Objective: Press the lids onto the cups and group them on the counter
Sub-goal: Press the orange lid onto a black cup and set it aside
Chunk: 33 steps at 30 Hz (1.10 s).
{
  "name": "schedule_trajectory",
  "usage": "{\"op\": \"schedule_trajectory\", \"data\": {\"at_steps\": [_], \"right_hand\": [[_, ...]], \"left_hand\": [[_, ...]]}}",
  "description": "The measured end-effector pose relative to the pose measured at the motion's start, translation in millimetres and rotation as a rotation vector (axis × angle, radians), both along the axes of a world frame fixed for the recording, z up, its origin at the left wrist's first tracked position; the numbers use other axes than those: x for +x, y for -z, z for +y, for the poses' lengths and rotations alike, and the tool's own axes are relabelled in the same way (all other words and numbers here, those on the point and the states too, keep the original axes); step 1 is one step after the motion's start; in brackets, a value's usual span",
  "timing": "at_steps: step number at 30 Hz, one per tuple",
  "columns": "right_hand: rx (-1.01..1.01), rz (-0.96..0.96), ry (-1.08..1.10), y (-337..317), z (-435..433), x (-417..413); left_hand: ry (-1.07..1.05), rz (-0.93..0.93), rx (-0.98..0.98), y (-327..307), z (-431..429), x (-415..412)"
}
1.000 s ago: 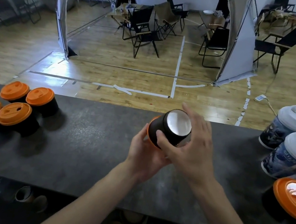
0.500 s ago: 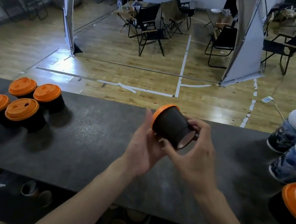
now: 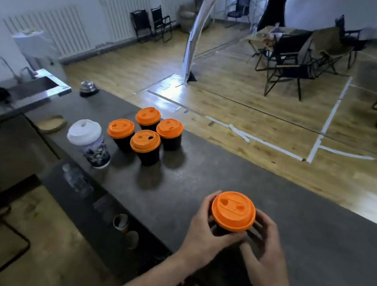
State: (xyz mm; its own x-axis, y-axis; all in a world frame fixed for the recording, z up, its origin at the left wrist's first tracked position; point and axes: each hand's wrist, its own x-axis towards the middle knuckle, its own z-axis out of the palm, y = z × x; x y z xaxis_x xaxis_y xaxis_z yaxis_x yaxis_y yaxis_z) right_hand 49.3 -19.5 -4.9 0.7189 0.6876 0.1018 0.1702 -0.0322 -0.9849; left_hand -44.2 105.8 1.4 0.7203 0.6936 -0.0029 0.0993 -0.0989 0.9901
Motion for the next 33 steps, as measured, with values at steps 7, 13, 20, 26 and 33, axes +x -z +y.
{"op": "schedule_trajectory", "data": {"at_steps": [7, 13, 20, 26, 33], "right_hand": [[-0.001, 0.223, -0.32, -7.3, 100.5, -55.3], [-0.046, 0.327, -0.546, -12.9, 193.8, -95.9], [-0.087, 0.362, -0.546, -12.9, 248.6, -109.3], [-0.105, 0.355, -0.512, -8.9, 262.2, -107.7], [-0.131, 0.33, -0.404, -2.4, 214.6, -81.3]], "left_hand": [[-0.469, -0.019, 0.109, 4.8, 71.2, -80.4], [-0.719, 0.066, 0.199, 1.8, 146.6, -124.7], [-0.743, 0.133, 0.214, 10.6, 191.5, -128.9], [-0.687, 0.169, 0.187, 24.9, 204.9, -130.4], [-0.826, -0.027, 0.063, 21.9, 152.8, -132.1]]}}
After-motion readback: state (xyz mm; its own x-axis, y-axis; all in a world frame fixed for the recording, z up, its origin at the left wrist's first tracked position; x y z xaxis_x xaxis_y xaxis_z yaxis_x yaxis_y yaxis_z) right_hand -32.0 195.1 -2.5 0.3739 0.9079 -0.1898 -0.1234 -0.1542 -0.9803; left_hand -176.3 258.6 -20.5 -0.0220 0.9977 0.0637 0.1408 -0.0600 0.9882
